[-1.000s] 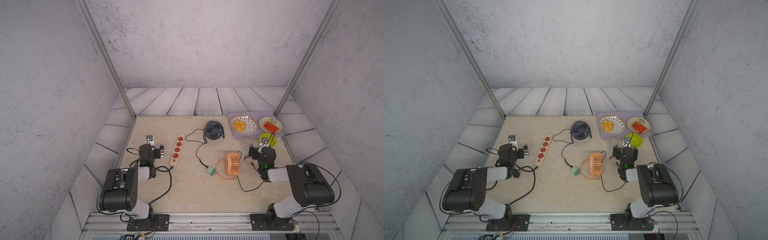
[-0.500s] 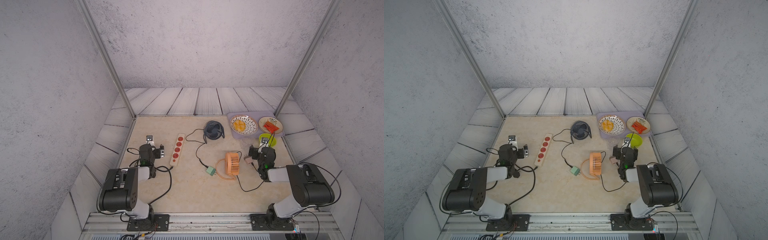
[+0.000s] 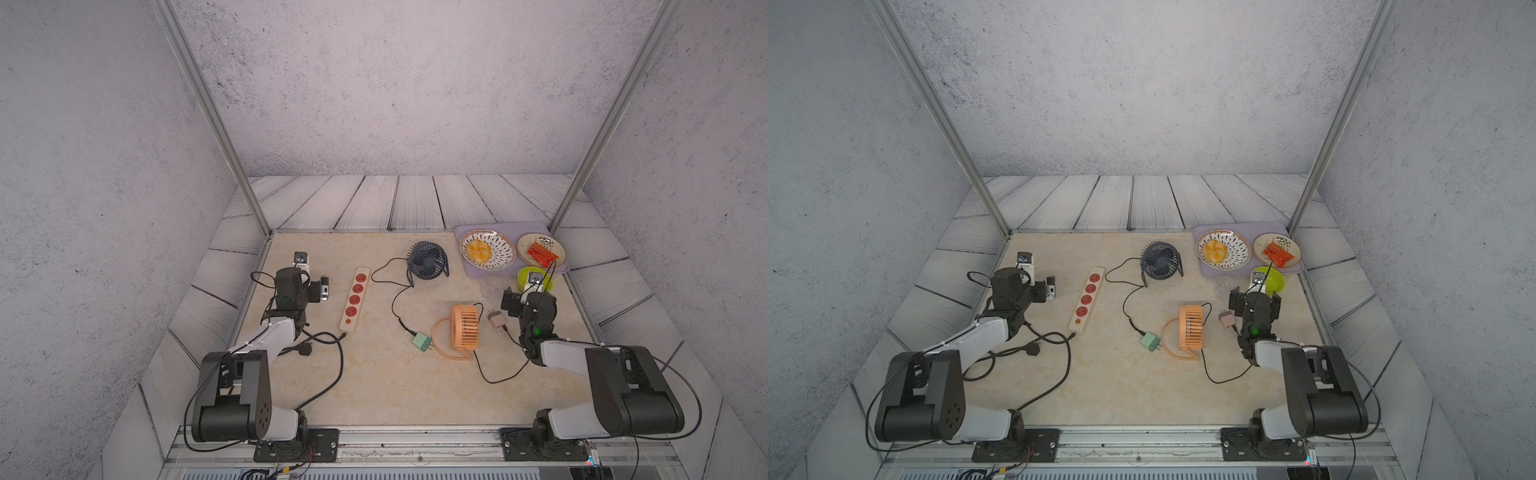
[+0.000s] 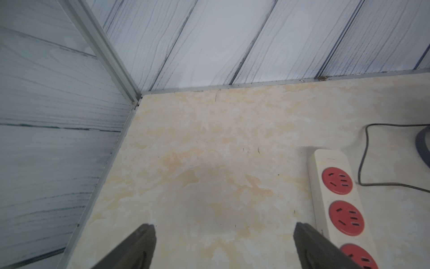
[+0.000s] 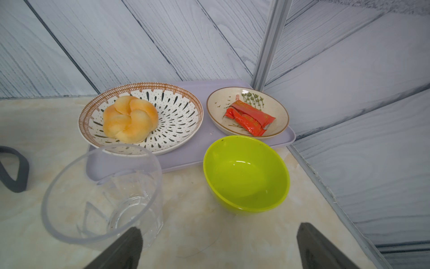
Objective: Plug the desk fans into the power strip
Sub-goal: Pick up the plug from the center of the board.
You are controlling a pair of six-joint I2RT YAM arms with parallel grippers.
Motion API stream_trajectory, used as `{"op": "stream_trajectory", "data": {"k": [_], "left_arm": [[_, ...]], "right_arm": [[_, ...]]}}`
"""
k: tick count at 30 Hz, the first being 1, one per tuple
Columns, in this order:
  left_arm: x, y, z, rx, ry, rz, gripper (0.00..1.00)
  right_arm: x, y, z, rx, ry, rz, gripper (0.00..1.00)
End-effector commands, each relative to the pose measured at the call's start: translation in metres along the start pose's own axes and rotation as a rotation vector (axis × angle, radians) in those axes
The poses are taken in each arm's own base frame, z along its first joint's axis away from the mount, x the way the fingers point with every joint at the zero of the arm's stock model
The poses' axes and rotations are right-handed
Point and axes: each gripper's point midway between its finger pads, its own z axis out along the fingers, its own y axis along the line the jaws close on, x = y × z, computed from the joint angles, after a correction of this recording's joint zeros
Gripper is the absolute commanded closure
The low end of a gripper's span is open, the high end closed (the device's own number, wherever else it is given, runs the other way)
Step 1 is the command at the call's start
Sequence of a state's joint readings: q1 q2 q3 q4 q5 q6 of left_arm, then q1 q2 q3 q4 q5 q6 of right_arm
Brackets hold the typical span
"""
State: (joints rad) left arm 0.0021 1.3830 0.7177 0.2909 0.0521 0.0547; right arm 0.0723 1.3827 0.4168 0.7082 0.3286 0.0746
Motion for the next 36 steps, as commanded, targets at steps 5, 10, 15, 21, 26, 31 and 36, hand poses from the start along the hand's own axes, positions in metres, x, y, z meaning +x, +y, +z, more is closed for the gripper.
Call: {"op": "stream_trajectory", "data": {"k": [5, 10, 15, 21, 26, 31, 36], "left_arm": [[-0.007, -0.041, -0.049, 0.231, 0.188, 0.045, 0.00], [-0.005, -0.054, -0.068, 0.267, 0.251, 0.056, 0.01], [-0.007, -0.073, -0.083, 0.301, 0.272, 0.161, 0.00], [0.004, -0.082, -0.080, 0.285, 0.311, 0.197, 0.01], [0.021, -0.089, -0.073, 0.297, 0.383, 0.115, 0.01], [0.022, -0.112, -0.072, 0.347, 0.401, 0.176, 0.01], [0.025, -0.148, -0.070, 0.409, 0.444, 0.292, 0.01]], "right_arm": [[-0.052, -0.001, -0.029, -0.041, 0.088, 0.144, 0.01], [-0.067, -0.006, -0.059, -0.053, 0.145, 0.242, 0.01], [-0.077, -0.001, -0.084, -0.121, 0.189, 0.280, 0.01], [-0.076, 0.000, -0.102, -0.149, 0.240, 0.292, 0.01], [-0.069, 0.004, -0.114, -0.192, 0.261, 0.281, 0.01], [-0.057, 0.002, -0.124, -0.200, 0.279, 0.273, 0.01], [-0.048, 0.000, -0.132, -0.200, 0.278, 0.267, 0.01]]}}
